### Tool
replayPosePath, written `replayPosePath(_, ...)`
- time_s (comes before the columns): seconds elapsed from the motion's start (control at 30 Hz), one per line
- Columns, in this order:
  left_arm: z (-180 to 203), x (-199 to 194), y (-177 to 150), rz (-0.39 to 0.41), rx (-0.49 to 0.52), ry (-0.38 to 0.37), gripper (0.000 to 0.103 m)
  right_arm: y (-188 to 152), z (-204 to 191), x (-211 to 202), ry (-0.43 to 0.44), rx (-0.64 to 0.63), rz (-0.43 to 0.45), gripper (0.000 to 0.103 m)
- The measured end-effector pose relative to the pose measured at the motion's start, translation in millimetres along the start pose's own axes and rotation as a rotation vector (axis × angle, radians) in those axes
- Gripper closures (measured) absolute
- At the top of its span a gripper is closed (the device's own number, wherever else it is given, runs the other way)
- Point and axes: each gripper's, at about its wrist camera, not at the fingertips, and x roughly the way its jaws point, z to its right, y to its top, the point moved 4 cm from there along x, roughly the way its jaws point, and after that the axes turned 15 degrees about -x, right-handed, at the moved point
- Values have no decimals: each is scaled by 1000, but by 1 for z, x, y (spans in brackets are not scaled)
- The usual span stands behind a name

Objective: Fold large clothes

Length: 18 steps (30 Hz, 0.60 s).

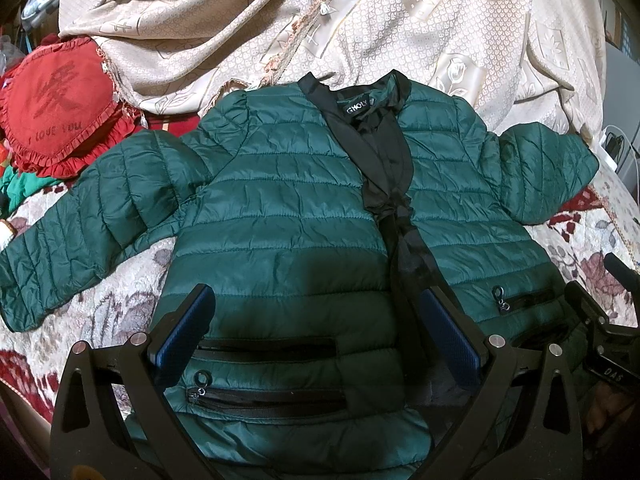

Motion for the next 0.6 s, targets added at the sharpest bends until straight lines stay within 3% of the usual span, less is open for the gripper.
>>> replayPosePath(0.43,-1,0,0,-1,1,0,0,-1,0,-4,-9,-5,11,1)
replayPosePath(0.6,-1,0,-1,0,2,1,0,-4,-7,2,54,7,-2,0)
